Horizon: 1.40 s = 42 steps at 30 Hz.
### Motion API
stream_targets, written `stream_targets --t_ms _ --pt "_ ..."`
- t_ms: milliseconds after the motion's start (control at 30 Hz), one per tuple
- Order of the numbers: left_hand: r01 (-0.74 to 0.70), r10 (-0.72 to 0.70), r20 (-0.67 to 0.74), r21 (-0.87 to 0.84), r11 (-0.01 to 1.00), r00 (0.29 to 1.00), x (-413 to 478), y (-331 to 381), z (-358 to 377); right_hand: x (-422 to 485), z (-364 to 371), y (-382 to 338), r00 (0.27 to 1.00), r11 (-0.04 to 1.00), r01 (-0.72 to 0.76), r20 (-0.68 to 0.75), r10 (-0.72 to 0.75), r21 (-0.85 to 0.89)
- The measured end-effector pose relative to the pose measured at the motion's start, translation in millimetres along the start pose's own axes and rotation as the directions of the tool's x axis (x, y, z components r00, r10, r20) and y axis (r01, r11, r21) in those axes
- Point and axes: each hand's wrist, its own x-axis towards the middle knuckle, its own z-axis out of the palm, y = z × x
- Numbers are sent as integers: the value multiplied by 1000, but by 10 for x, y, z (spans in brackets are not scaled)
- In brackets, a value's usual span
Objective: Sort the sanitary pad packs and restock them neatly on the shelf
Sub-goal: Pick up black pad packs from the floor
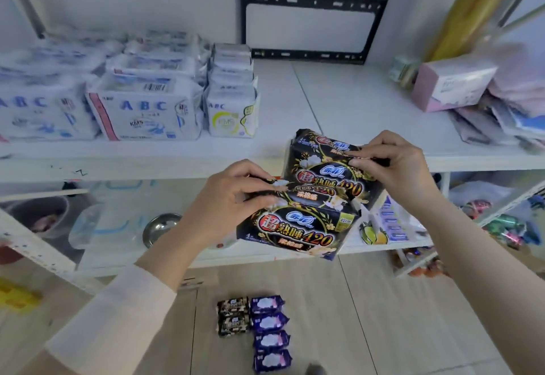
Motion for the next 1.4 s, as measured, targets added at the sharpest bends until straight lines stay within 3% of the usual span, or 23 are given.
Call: stream_targets --t_ms 333,533,800,1100,1267,1400 --pt "-40 66 -141 181 983 988 1079 -127 187 1117 -182 567 1000 999 9 5 -9 -52" --pt "-24 98 -257 276 961 962 1801 -270 473 1870 -163 1046 997 999 -29 68 27 26" --pt "134 -51 -328 236 962 943 2357 -635 626 2467 117 1459 988 999 -38 151 34 26" --pt "102 -51 -166 312 944 985 2333 -608 544 2597 219 1528 976 995 -36 219 15 91" --pt "-84 213 -156 586 806 964 2342 -561 589 2674 231 1530 973 987 -87 223 55 135" --pt "-94 223 -128 630 771 966 2429 -574 644 2764 278 1545 972 984 -101 224 67 147"
